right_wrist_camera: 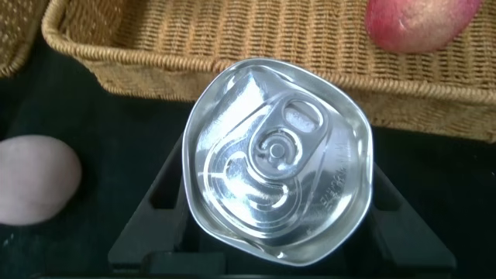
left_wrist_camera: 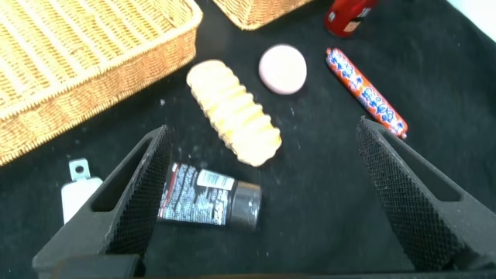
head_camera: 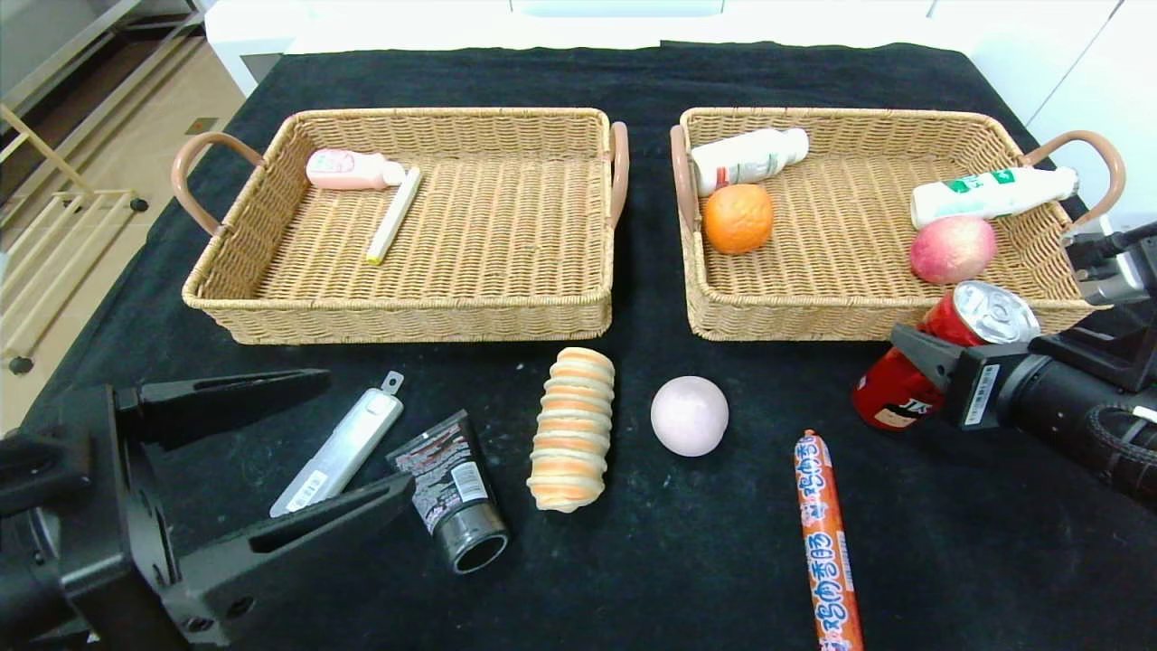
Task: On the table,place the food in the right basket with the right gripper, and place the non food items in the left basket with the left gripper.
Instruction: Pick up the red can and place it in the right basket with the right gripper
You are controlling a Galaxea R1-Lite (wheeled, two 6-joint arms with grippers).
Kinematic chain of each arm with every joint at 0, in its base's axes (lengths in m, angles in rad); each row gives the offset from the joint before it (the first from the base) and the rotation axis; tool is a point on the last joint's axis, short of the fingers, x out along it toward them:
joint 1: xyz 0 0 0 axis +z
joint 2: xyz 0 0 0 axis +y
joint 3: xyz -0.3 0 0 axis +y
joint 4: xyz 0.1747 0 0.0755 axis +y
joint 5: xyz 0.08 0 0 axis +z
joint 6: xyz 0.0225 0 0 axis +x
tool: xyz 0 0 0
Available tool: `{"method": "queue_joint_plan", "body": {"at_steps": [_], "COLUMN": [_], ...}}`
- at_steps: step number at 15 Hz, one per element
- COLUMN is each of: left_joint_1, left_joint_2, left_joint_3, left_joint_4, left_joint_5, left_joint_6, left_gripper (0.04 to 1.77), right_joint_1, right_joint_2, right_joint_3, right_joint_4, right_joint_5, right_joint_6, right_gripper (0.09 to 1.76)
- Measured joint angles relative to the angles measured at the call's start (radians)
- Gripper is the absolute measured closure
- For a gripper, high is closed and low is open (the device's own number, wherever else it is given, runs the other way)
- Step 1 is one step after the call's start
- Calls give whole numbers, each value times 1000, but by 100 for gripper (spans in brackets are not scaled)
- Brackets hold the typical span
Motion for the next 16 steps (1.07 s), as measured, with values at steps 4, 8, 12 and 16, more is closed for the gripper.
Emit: {"method": "queue_joint_plan", "body": {"at_steps": [4, 8, 12, 16], "left_joint_1": [0, 0, 0, 2], "left_joint_2": [-8, -13, -15, -15], "left_joint_3": [-2, -6, 0, -3], "left_joint_4": [2, -10, -11, -12], "left_joint_5": [1, -1, -1, -1], "left_joint_6": [0, -2, 1, -2], "left_gripper": [9, 9, 9, 9], "right_joint_1": [3, 12, 7, -7], "right_joint_2": [-83, -125, -88, 28], "right_joint_3": [-66, -218, -433, -619], "right_joint_4": [163, 302, 393, 416], "right_joint_5": [7, 3, 4, 5], "right_joint_6": [-8, -16, -31, -48], "right_gripper": [83, 83, 83, 83]}}
